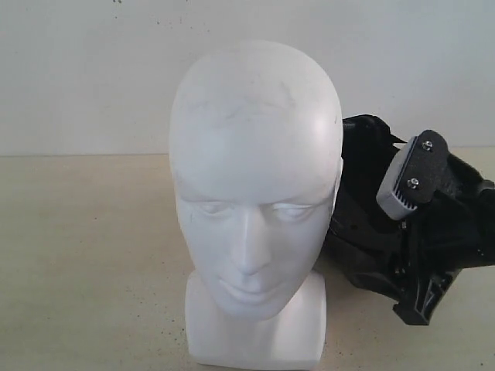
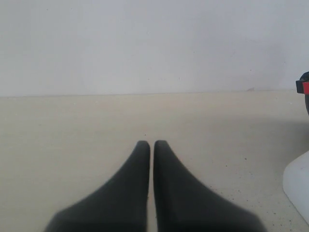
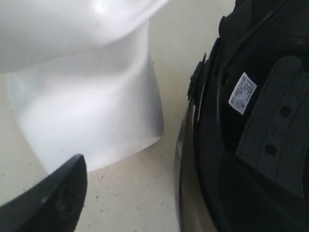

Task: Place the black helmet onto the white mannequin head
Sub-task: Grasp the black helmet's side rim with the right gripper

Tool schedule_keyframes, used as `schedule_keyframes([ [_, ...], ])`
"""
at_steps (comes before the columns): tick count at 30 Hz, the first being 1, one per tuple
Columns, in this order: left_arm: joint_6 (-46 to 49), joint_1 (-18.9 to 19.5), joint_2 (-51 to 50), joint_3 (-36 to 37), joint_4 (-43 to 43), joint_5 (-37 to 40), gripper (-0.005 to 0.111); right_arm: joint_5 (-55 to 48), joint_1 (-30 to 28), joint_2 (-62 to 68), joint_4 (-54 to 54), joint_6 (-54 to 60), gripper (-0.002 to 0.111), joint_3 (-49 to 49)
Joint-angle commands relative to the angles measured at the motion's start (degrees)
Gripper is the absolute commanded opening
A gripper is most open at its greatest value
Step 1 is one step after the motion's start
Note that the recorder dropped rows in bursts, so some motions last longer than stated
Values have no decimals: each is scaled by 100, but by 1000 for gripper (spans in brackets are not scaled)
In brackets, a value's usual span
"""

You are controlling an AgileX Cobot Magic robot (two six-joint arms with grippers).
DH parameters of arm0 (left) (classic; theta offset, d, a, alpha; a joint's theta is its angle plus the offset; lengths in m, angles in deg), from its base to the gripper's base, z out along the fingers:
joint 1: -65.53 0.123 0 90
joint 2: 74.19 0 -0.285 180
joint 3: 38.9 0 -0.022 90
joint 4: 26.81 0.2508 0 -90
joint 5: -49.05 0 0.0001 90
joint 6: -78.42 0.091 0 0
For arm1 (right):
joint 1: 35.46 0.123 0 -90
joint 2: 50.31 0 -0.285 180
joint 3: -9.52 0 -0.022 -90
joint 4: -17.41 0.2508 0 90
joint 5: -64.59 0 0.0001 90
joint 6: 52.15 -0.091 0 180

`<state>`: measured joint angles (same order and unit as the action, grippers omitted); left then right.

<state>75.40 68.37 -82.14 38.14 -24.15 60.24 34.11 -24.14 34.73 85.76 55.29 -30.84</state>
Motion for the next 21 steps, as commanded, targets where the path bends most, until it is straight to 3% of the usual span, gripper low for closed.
schedule_keyframes([
  [1,9,-1,17,19,-27,-77,4,116,4,201,1202,1372,71,-26],
  [13,9,-1,17,19,-27,-77,4,838,4,1029,1252,1425,69,380],
  [16,9,-1,17,19,-27,-77,4,870,4,1158,890,1425,49,380],
  [21,9,-1,17,19,-27,-77,4,928,4,1143,780,1080,28,380],
])
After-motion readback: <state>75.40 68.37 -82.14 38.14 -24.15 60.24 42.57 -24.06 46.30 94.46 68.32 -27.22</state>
